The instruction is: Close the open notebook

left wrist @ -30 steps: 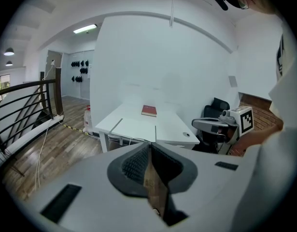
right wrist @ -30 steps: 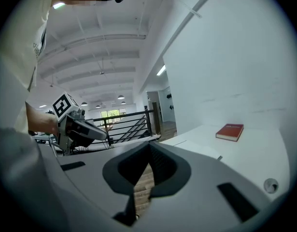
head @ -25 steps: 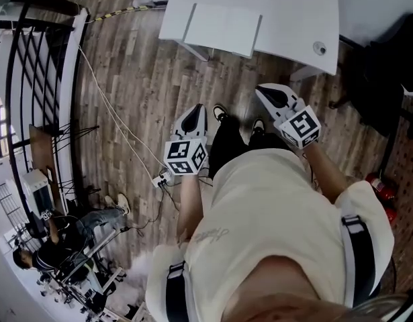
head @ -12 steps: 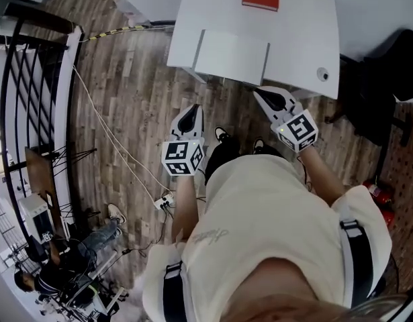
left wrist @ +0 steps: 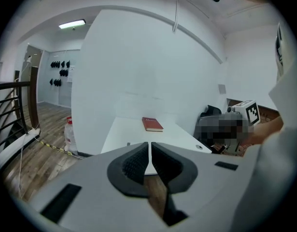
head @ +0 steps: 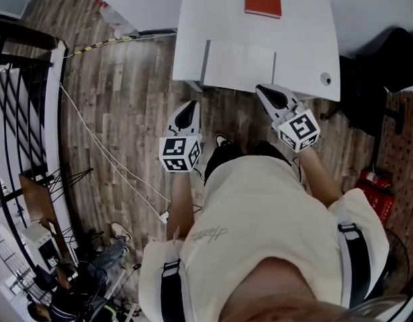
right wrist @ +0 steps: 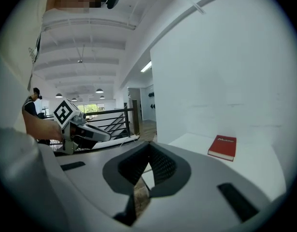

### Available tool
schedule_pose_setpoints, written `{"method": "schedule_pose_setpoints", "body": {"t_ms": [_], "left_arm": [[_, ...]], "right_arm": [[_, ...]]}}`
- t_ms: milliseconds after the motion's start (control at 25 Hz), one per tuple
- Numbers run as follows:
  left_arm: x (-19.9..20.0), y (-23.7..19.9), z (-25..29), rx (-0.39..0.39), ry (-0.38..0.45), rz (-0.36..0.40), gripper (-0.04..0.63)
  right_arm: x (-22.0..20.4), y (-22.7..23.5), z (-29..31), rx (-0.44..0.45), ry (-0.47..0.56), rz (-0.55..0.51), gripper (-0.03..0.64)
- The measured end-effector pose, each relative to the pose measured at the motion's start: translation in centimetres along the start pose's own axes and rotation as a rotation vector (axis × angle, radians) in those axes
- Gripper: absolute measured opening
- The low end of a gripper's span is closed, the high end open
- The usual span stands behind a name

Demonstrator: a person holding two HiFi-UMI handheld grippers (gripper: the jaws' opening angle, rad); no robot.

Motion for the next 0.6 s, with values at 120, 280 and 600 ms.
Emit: {"method": "schedule_pose_setpoints", "body": {"t_ms": [120,280,600], "left_arm": [[-0.1,-1.3,0.9,-0.040,-0.018,0.011,0.032],[-0.3,-3.2,1.4,-0.047,-0.034,0.016,0.032],[2.0,-4.7,3.0,-0.007,0.022,-0.091,0.032]], "right_arm": [[-0.6,-0.4,0.3,-0.045,-0.016,0.021,0.008],[-0.9,-0.8,0.5,-0.070,-0.040,0.024,0.008],[-0.6,2.0,1.0,-0.063,-0.014,0.029,0.008]]}}
Point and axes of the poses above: the fingertips, and each gripper's own axes: z forward along the fingers, y to its right, x out of its top, the point moved 4 cm from there along -z, backward along the fingers, and after that the axes turned 1 degree about -y, right-handed, at the moved point
